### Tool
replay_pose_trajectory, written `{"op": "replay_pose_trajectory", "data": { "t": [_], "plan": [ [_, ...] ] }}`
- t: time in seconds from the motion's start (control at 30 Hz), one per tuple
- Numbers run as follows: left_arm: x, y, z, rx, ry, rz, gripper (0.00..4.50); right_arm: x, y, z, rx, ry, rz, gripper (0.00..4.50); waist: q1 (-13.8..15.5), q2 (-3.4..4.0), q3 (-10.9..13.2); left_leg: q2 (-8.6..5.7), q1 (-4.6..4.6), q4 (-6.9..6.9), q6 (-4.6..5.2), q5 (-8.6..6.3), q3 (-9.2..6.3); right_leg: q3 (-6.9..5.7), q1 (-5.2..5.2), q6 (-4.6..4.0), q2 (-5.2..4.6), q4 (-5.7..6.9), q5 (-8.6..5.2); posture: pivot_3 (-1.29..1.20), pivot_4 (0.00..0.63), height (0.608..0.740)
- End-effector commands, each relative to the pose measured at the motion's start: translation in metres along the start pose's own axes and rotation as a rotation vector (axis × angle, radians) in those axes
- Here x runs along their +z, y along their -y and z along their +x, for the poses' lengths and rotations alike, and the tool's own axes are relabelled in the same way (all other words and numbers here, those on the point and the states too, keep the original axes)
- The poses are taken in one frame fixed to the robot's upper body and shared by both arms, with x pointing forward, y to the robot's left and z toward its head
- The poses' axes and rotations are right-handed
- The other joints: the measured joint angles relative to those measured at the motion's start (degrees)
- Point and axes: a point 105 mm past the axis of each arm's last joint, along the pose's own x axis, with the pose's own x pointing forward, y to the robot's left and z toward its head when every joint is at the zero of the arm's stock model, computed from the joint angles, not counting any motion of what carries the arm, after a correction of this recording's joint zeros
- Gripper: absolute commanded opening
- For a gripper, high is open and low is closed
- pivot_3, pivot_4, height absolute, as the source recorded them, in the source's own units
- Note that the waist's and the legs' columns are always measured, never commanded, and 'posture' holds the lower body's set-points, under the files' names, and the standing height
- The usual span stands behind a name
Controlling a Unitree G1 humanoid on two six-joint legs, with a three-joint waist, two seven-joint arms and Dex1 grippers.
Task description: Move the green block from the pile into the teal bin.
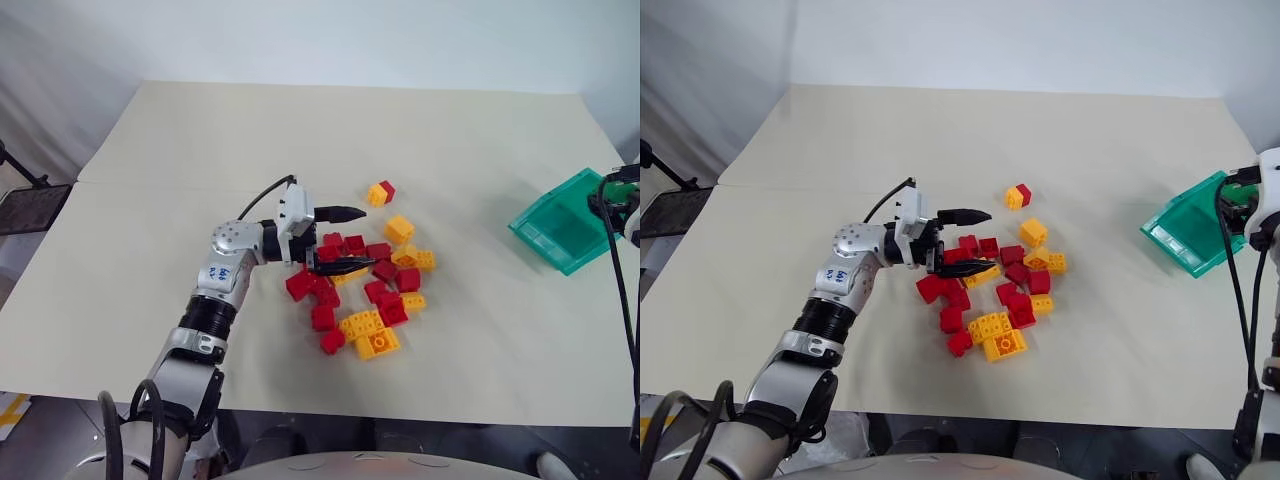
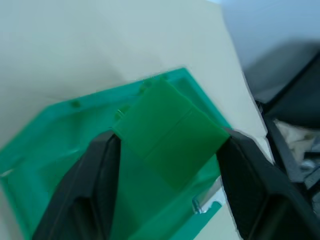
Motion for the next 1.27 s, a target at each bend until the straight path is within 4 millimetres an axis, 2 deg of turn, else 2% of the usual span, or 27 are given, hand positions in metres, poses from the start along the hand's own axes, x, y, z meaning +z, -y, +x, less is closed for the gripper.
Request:
{"op": "replay_pose_trajectory", "data": {
  "t": [0.03,0.07,0.2,0.37,0.5,0.67,0.77,0.87,0.93,1.03,1.1,1.27],
  "plan": [
    [0.007,-0.006,0.003,0.021,0.002,0.033,4.5,0.006,0.01,0.006,-0.032,0.033,-0.015,2.42,0.01,0.01,0.0,-0.01,-0.04,0.0,0.01,0.01,-0.02,-0.01,-0.01,0.01,-0.01,-0.02,0.01,0.0,0.15,0.74],
    [0.006,-0.006,0.004,0.025,-0.002,0.034,4.5,0.006,0.009,0.008,-0.025,0.033,-0.013,3.17,0.02,0.01,0.0,0.0,-0.05,0.01,0.02,0.01,-0.05,-0.02,-0.02,0.01,-0.01,-0.03,0.01,0.0,0.15,0.74],
    [0.007,-0.007,0.003,0.045,-0.011,0.032,4.5,0.009,0.009,0.011,-0.018,0.05,-0.028,4.46,0.32,0.01,0.0,-0.02,-0.19,0.07,0.02,0.01,-0.13,-0.13,-0.02,0.03,-0.03,-0.08,0.02,0.0,0.15,0.74],
    [0.012,-0.013,0.0,0.091,-0.01,0.02,4.5,0.025,0.003,-0.001,0.043,0.117,-0.079,4.46,0.47,0.01,0.0,-0.03,-0.25,0.07,0.03,0.01,-0.22,-0.15,-0.02,0.05,-0.04,-0.11,0.03,0.0,0.15,0.74],
    [0.022,-0.019,-0.01,0.121,0.018,0.007,4.5,0.044,-0.037,-0.023,0.299,0.228,-0.121,4.46,0.53,0.02,0.0,-0.02,-0.26,0.08,0.03,0.01,-0.28,-0.17,-0.04,0.06,-0.03,-0.11,0.03,0.0,0.15,0.74],
    [0.023,-0.023,-0.043,0.182,-0.023,-0.022,4.5,0.049,-0.08,-0.048,0.579,0.306,-0.148,4.46,0.6,0.02,0.0,-0.02,-0.2,0.12,0.03,0.01,-0.32,-0.11,-0.04,0.07,-0.02,-0.07,0.05,0.0,0.15,0.74],
    [0.022,-0.013,-0.073,0.203,-0.066,-0.038,4.5,0.037,-0.109,-0.075,0.844,0.311,-0.156,4.46,0.7,0.02,0.0,-0.02,-0.16,0.1,0.03,0.01,-0.53,-0.09,-0.04,0.07,-0.02,-0.07,0.05,0.0,0.15,0.74],
    [0.023,-0.003,-0.095,0.21,-0.082,-0.072,4.5,0.027,-0.118,-0.088,0.961,0.296,-0.176,4.46,0.91,0.02,0.01,-0.05,-0.15,0.11,0.03,0.0,-0.57,-0.08,-0.03,0.07,-0.02,-0.08,0.06,0.0,0.15,0.74],
    [0.019,0.009,-0.131,0.262,-0.121,-0.118,4.5,0.012,-0.123,-0.093,1.027,0.269,-0.259,4.46,1.16,0.04,0.01,-0.07,-0.17,0.16,0.04,0.0,-0.57,-0.03,-0.03,0.12,-0.02,-0.09,0.08,0.0,0.15,0.74],
    [0.017,0.025,-0.166,0.309,-0.149,-0.139,4.5,-0.011,-0.123,-0.097,1.102,0.2,-0.347,4.46,1.17,0.04,0.02,-0.04,-0.09,0.13,0.02,-0.01,-0.57,0.01,-0.02,0.12,-0.02,-0.09,0.09,0.0,0.15,0.74],
    [0.016,0.034,-0.183,0.348,-0.161,-0.151,4.5,-0.022,-0.12,-0.097,1.125,0.181,-0.34,4.46,1.34,0.03,0.02,-0.05,-0.07,0.14,0.02,-0.01,-0.54,0.03,0.01,0.12,-0.02,-0.11,0.09,0.0,0.15,0.74],
    [0.013,0.046,-0.207,0.424,-0.191,-0.106,4.5,-0.029,-0.12,-0.092,1.112,0.203,-0.315,4.46,1.66,0.04,0.03,-0.08,-0.02,0.24,0.03,0.0,-0.58,0.05,0.12,0.1,-0.08,-0.1,0.18,0.0,0.15,0.74]
  ]
}}
